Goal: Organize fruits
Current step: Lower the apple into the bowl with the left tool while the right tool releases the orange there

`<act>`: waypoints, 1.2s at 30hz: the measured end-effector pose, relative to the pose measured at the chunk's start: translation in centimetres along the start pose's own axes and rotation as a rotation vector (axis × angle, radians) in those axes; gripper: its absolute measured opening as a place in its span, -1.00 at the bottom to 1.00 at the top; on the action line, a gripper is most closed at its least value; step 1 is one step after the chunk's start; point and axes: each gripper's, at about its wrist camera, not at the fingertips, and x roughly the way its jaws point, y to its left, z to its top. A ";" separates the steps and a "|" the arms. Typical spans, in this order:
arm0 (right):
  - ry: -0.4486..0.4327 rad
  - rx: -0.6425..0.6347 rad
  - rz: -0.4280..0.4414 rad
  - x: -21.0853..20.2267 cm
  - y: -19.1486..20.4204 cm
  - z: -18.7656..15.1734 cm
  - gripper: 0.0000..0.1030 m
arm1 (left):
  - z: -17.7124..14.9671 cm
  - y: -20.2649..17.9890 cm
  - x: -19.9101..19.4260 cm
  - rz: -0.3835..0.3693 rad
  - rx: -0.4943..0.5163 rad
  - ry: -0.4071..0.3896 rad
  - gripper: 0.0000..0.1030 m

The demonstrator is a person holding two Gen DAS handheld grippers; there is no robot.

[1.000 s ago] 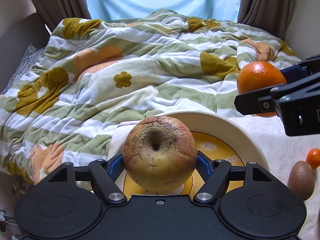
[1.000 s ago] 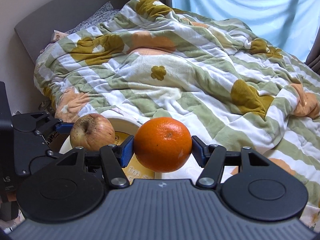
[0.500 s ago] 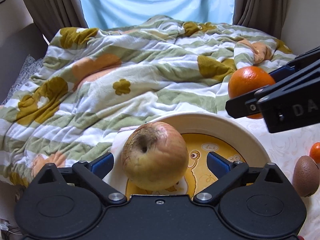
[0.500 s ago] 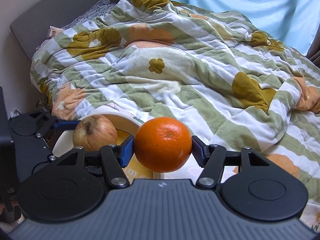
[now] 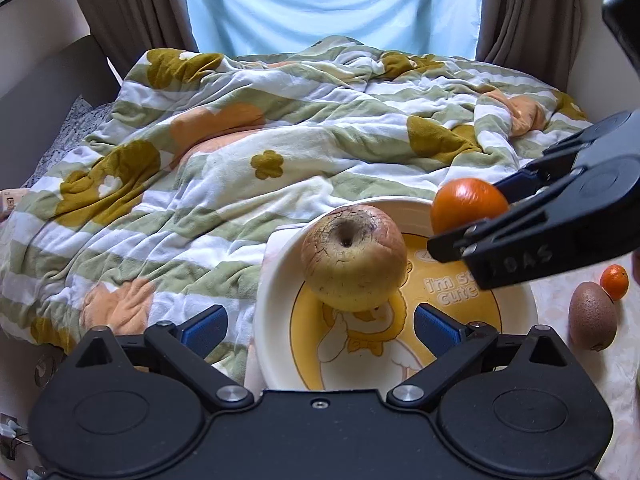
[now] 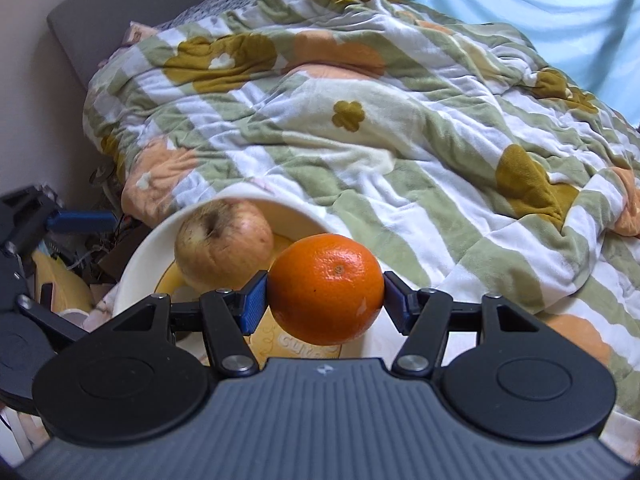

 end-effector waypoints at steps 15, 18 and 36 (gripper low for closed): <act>-0.050 -0.129 -0.063 1.0 2.8 -0.9 1.00 | -1.7 0.6 -1.0 0.001 -0.024 0.011 0.97; -0.059 -0.119 -0.059 0.5 2.8 -0.9 1.00 | -1.8 0.5 -1.4 -0.004 -0.027 0.008 0.97; -0.156 -0.047 -0.089 -8.5 3.3 -2.9 1.00 | -3.1 -1.9 -9.1 0.001 -0.021 -0.098 0.97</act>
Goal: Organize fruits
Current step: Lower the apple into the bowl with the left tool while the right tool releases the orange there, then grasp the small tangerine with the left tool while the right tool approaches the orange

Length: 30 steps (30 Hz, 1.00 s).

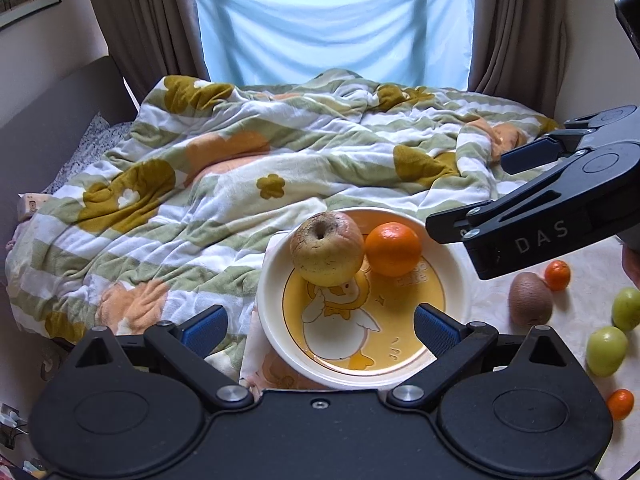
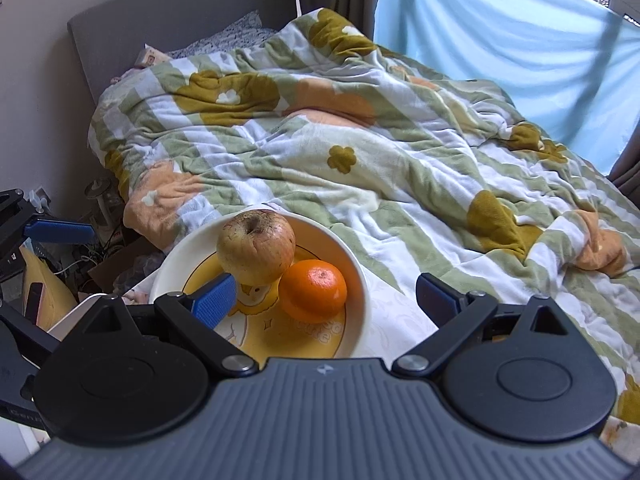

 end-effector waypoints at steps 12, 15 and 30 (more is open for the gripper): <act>-0.045 0.082 -0.071 -9.8 -1.1 -5.4 1.00 | -2.5 -4.0 -7.0 -0.021 0.001 -0.074 0.97; -0.054 0.119 -0.103 -12.4 -1.8 -7.3 1.00 | -3.3 -5.0 -8.4 -0.033 -0.002 -0.084 0.97; -0.062 0.297 -0.237 -21.9 -4.9 -19.5 1.00 | -7.2 -12.3 -11.3 -0.090 0.059 -0.079 0.97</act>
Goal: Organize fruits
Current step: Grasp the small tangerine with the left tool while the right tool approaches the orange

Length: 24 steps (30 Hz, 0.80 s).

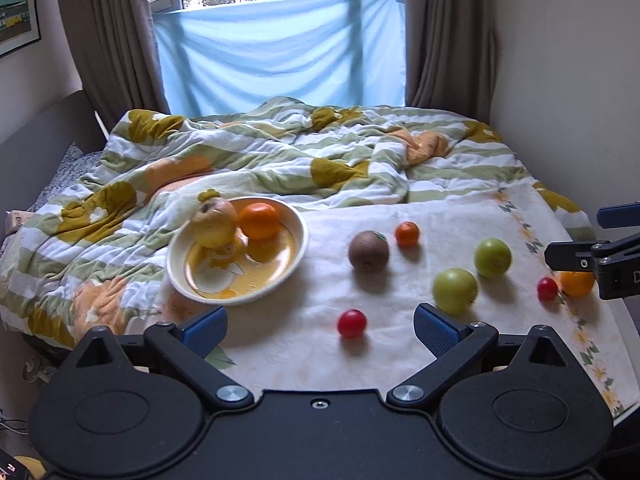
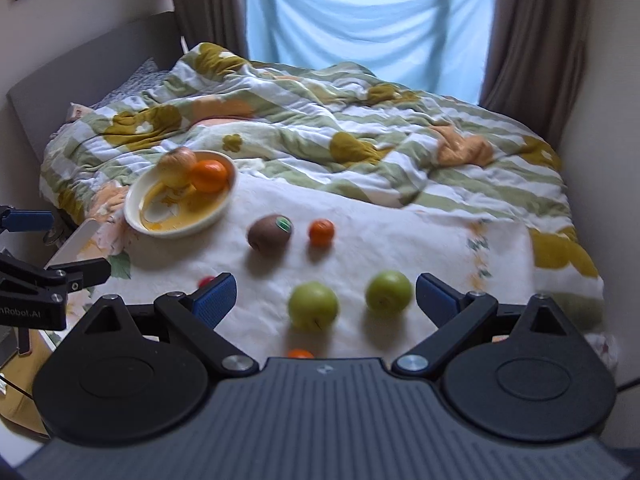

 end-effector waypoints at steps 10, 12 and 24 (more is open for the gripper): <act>0.023 0.125 -0.098 -0.8 -5.4 -5.2 1.00 | -1.5 -5.2 3.0 -0.112 0.092 0.051 0.97; 0.032 0.158 -0.109 -0.4 -6.3 -6.0 1.00 | -1.7 -6.3 4.1 -0.132 0.122 0.063 0.97; 0.068 0.309 -0.194 3.7 -10.9 -8.5 1.00 | -2.3 -10.5 10.4 -0.243 0.197 0.147 0.87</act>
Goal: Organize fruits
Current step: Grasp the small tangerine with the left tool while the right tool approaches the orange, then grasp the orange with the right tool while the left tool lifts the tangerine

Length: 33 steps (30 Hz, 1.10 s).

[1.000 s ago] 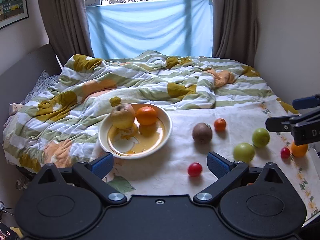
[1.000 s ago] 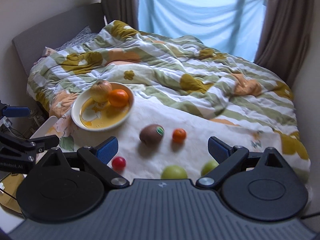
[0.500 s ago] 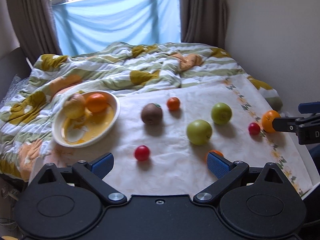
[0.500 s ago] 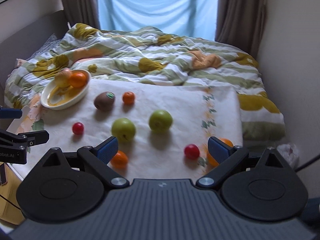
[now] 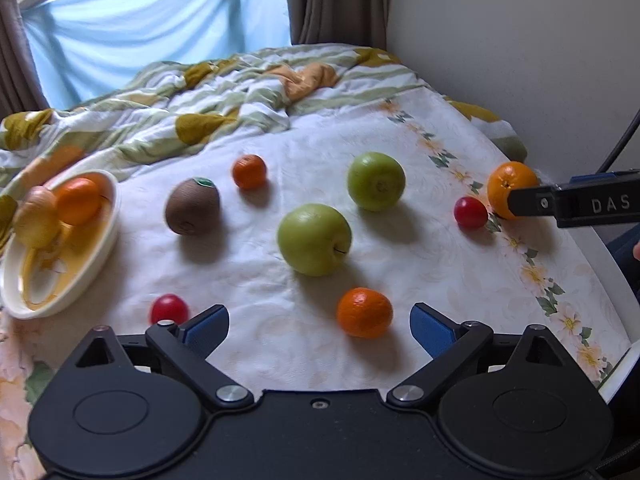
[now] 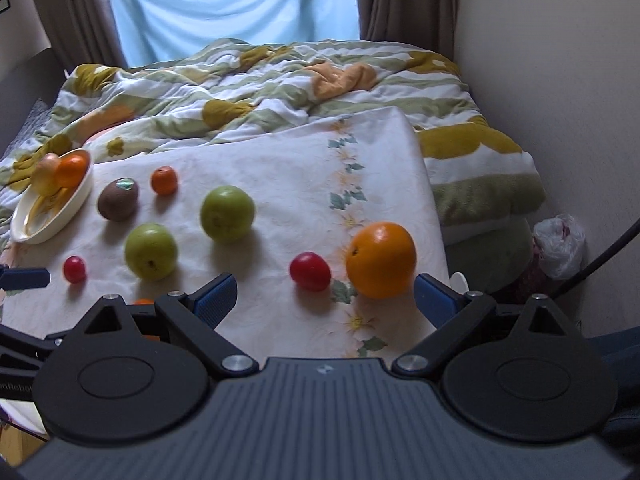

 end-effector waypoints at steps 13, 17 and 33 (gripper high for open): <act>0.025 -0.011 -0.052 4.1 -2.3 0.7 1.00 | 0.0 -1.6 4.1 -0.060 0.027 0.076 0.11; 0.034 -0.030 -0.057 5.1 -2.4 0.9 0.93 | 0.1 -1.6 4.4 -0.057 0.027 0.074 -0.19; 0.073 -0.036 -0.048 7.5 -3.0 1.2 0.38 | 0.3 -1.5 4.4 -0.063 0.022 0.075 -0.20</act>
